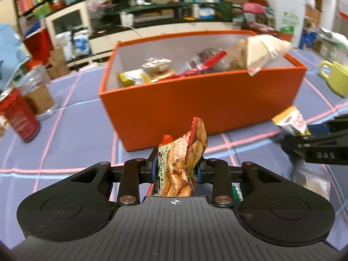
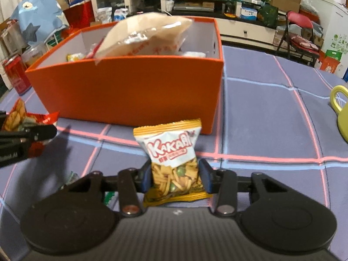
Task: Organize snacks
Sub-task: 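Carry both packets over the orange box and open both grippers, then grasp the green cow-print cookie packet with the left gripper while the right grasps the bread packet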
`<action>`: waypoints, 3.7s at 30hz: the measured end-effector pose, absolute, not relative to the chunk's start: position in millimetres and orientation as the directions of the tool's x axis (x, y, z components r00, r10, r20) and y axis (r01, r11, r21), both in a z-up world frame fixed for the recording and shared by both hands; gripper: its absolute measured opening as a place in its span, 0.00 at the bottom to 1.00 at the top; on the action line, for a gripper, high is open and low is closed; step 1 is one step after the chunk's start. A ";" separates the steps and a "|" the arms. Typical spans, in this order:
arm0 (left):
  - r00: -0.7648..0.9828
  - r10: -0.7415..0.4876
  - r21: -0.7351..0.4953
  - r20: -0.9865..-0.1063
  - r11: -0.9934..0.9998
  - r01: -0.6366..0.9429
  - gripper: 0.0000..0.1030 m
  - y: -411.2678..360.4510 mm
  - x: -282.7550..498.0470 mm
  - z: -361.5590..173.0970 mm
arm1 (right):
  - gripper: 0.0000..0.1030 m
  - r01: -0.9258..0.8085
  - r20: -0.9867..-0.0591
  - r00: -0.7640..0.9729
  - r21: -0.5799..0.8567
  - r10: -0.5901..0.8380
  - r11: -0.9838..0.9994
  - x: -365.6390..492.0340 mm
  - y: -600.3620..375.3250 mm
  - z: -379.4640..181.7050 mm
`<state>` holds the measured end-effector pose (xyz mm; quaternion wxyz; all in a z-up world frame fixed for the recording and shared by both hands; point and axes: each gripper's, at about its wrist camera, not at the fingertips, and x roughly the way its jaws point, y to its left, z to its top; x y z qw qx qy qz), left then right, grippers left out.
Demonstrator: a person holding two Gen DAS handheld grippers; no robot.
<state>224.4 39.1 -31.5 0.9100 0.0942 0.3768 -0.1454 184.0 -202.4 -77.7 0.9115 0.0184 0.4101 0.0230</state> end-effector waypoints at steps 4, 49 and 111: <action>0.686 -0.159 0.059 -0.710 0.957 0.283 0.04 45.8 223.6 -26.5 | 0.39 -0.037 -0.732 0.678 0.061 0.070 0.997 180.0 -201.9 -69.8; 0.801 -0.164 -0.052 -0.576 0.985 0.164 0.04 70.5 228.4 72.6 | 0.39 -0.143 -0.477 0.866 0.053 0.151 0.988 148.1 -172.1 53.5; 0.475 -0.610 0.208 -0.635 0.457 0.865 0.64 10.2 150.5 -56.3 | 0.99 0.234 -0.686 0.715 0.054 -0.134 0.971 30.0 -218.3 -68.5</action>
